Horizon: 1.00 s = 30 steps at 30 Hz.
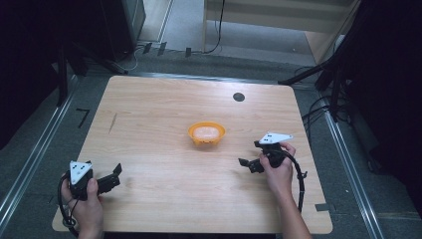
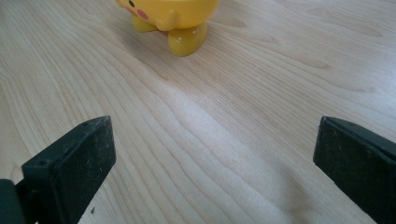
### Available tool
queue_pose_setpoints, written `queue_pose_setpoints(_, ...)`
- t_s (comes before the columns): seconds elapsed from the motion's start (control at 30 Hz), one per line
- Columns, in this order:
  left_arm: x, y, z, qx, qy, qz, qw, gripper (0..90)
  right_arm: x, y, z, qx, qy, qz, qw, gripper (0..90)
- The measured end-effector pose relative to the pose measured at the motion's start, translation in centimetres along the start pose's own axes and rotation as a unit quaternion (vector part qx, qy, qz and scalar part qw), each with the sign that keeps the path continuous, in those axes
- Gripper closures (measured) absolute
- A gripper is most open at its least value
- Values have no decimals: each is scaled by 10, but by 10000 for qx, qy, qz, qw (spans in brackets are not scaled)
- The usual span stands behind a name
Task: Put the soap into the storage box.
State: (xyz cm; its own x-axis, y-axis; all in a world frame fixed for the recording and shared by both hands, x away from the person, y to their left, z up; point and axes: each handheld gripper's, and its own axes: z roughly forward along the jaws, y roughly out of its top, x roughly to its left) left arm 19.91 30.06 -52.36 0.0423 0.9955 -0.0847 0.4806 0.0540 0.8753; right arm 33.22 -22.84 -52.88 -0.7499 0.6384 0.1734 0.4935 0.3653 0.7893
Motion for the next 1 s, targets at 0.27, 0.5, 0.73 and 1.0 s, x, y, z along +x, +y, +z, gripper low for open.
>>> queue_pose_setpoints(0.27, 0, 0, 0, 4, -2, 10, 10000, 1, -1, -21, -17, -174, -75, 252, 9995, 0)
queue_pose_setpoints(0.5, 0, 0, 0, -1, 5, 15, 10000, 1, -3, -38, -31, -203, -298, 355, 9987, 0)
queue_pose_setpoints(0.73, 0, 0, 0, 10, 2, 35, 10000, 1, -5, -54, -45, -340, -305, 562, 9974, 0)
queue_pose_setpoints(1.0, -1, 0, 0, 12, 17, 41, 10000, 1, -8, -70, -65, -528, -386, 737, 9951, 0)
